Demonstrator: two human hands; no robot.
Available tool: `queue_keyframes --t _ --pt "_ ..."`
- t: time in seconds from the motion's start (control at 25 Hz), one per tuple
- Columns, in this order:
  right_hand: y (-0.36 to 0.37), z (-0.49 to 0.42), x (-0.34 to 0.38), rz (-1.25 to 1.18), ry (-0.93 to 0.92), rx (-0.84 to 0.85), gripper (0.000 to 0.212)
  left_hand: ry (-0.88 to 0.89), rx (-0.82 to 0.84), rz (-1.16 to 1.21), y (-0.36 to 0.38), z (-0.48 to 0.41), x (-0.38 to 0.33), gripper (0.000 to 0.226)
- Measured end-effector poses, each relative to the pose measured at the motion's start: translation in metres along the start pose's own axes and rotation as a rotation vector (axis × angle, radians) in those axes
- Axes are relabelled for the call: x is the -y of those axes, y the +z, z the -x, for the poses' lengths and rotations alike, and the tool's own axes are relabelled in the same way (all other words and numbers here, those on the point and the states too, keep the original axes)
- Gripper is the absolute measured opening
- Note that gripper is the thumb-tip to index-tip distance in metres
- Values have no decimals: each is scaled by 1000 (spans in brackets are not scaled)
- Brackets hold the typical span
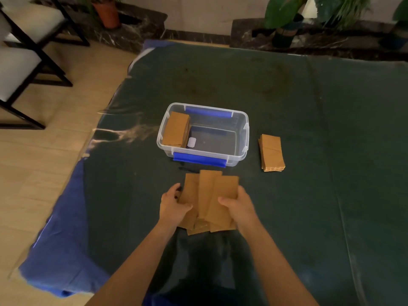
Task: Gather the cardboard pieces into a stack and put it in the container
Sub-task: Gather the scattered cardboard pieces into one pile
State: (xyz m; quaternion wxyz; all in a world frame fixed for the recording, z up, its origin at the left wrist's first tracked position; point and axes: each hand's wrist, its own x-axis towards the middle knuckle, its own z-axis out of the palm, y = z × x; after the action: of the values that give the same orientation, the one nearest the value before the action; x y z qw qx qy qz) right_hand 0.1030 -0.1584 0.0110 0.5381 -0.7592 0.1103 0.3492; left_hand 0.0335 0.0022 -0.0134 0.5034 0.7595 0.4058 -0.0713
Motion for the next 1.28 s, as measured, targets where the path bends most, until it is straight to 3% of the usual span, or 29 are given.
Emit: queue_keyframes --t 0.04,0.12,0.16,0.28,0.4,0.52,0.64,0.88,1.0,1.12,1.28 --pt "18 -3 2 176 -9 -2 46 -36 6 75 0 2 0 70" --pt "46 -7 -3 522 -68 -210 49 -96 1 205 3 7 1 67" --pt "53 -6 -6 581 -93 -316 53 -112 -9 254 4 9 1 65" --pt "54 -4 -15 434 -63 -401 72 -79 15 339 9 12 2 66" --pt "51 -7 -16 299 -18 -284 81 -21 49 290 14 14 0 79" --pt "44 -4 -17 158 -26 -102 51 -45 57 219 13 12 -4 81" --pt "25 4 -19 20 -46 -62 18 -52 94 256 13 14 -5 69" --pt "-17 30 -7 -43 -279 -364 5 -11 283 583 18 21 -16 47" --pt "-47 40 7 -107 -346 -505 12 -46 322 716 23 20 -18 48" --pt "-69 45 24 -204 -248 -274 14 -58 394 732 35 20 -26 45" --pt "-94 41 34 -58 -163 -65 18 -10 556 730 59 21 -43 49"
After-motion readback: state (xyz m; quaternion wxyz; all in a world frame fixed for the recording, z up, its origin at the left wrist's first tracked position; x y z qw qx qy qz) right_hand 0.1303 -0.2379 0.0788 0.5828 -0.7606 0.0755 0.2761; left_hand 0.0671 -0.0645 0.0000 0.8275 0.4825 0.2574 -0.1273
